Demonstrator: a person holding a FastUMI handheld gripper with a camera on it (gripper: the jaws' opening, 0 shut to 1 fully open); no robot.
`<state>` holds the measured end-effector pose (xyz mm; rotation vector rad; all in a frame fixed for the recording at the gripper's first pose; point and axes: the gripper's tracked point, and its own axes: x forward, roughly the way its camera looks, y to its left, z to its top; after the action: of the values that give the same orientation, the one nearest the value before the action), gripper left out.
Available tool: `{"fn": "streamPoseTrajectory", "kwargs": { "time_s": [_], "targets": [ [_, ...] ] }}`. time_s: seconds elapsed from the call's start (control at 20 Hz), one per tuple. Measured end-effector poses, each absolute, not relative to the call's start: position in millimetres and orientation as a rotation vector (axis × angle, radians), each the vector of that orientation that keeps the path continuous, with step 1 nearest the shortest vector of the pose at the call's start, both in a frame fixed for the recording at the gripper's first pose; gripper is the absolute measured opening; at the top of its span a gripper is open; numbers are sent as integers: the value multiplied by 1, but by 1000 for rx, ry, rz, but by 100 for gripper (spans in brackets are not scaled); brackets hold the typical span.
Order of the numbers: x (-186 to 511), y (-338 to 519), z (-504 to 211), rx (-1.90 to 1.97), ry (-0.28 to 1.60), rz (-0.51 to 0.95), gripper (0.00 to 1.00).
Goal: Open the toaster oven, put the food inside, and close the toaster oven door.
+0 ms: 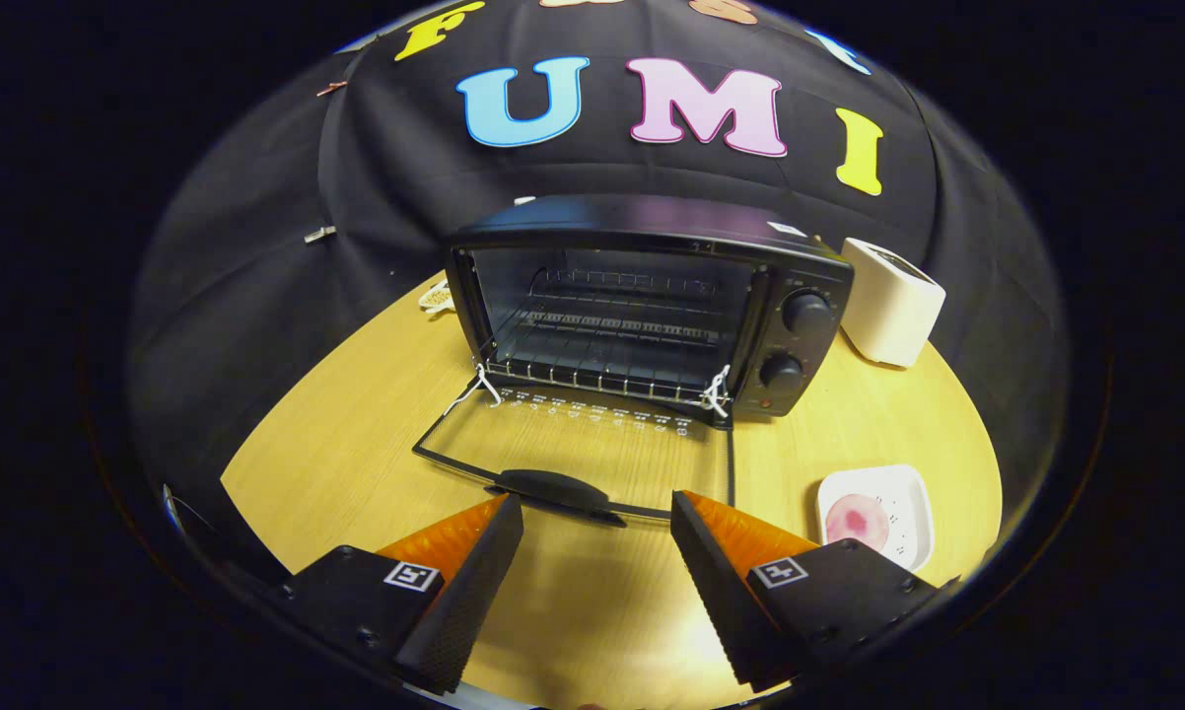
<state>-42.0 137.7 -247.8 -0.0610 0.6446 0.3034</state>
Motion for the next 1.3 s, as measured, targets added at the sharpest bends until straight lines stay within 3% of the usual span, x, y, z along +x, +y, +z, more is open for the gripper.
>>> {"fn": "streamPoseTrajectory", "kwargs": {
  "time_s": [0.5,0.85,1.3],
  "targets": [
    [0,-23,-195,-93,580,266,99],
    [25,-112,-225,-28,687,200,99],
    [23,-153,-293,-3,872,256,99]
  ]
}}
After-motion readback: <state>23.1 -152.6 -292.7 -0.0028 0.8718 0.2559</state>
